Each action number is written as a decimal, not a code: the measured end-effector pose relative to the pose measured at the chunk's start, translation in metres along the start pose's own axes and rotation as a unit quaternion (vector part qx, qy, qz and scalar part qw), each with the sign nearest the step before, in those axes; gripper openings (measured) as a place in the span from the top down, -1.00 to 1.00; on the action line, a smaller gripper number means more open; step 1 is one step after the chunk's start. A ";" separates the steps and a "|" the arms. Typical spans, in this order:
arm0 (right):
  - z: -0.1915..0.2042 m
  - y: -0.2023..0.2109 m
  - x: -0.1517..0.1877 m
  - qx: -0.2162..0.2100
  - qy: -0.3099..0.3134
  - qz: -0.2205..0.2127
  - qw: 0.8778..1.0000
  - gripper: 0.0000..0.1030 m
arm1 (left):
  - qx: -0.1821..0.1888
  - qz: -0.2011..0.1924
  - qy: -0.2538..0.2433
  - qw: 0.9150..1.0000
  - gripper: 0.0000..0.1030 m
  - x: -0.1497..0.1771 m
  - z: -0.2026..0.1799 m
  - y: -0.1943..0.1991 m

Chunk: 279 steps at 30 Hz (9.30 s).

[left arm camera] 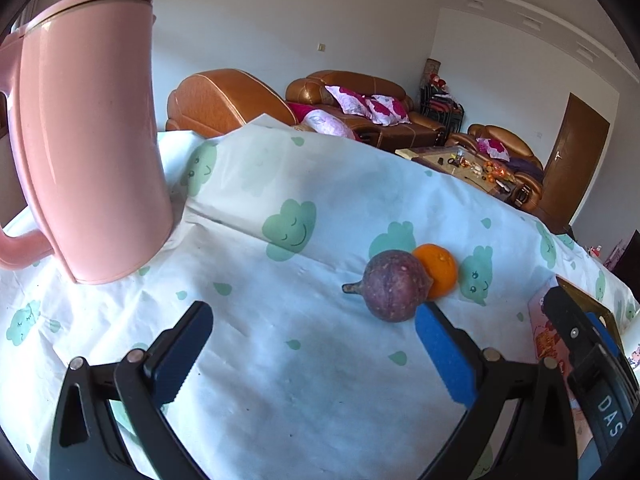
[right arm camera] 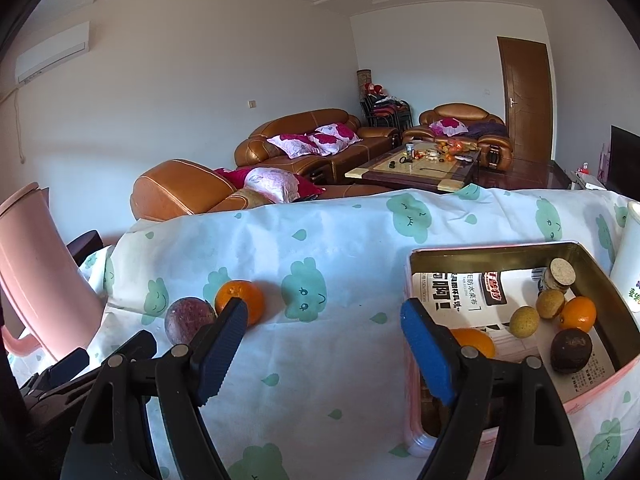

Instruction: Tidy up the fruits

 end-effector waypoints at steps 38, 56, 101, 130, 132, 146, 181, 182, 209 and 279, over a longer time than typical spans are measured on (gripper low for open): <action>0.007 -0.017 0.004 -0.028 0.022 0.050 0.998 -0.56 | 0.036 0.052 -0.058 0.996 0.01 -0.024 -0.002 -0.034; 0.088 -0.115 0.001 -0.028 0.077 0.184 0.980 -0.31 | 0.023 0.068 -0.024 0.997 0.01 -0.022 0.020 -0.046; 0.045 0.045 0.035 -0.041 0.135 0.008 0.990 0.04 | 0.000 -0.023 -0.057 0.998 0.01 0.013 -0.003 0.030; -0.061 0.077 0.034 -0.004 0.122 -0.022 0.992 0.04 | 0.057 -0.054 -0.125 0.989 0.01 0.047 -0.112 0.054; -0.068 0.077 0.033 0.000 0.119 -0.022 0.993 0.04 | 0.061 -0.054 -0.129 0.988 0.01 0.049 -0.119 0.054; -0.122 0.088 0.032 0.037 0.120 -0.033 0.992 0.04 | 0.099 -0.058 -0.167 0.979 0.01 0.069 -0.179 0.062; -0.219 0.075 -0.013 0.146 0.048 -0.041 0.987 0.04 | 0.168 -0.028 -0.184 0.968 0.01 0.053 -0.282 0.032; -0.217 0.070 -0.016 0.143 0.048 -0.034 0.988 0.04 | 0.163 -0.024 -0.179 0.970 0.01 0.049 -0.280 0.028; -0.199 -0.033 -0.022 0.038 0.033 0.096 0.994 0.03 | 0.106 0.025 -0.169 0.980 0.02 0.044 -0.262 -0.030; -0.192 0.148 0.016 0.103 -0.011 -0.210 0.972 -0.72 | 0.114 -0.158 -0.201 0.960 -1.00 0.093 -0.224 0.117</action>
Point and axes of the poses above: each gripper's, at about its wrist camera, not at the fingertips, and y roughly against the way its jaws point, z to its left, x to its underside, the point moved 3 cm from there along -y, roughly the way its jaws point, and after that the axes turned 7 degrees about x, right-handed, at the moved point
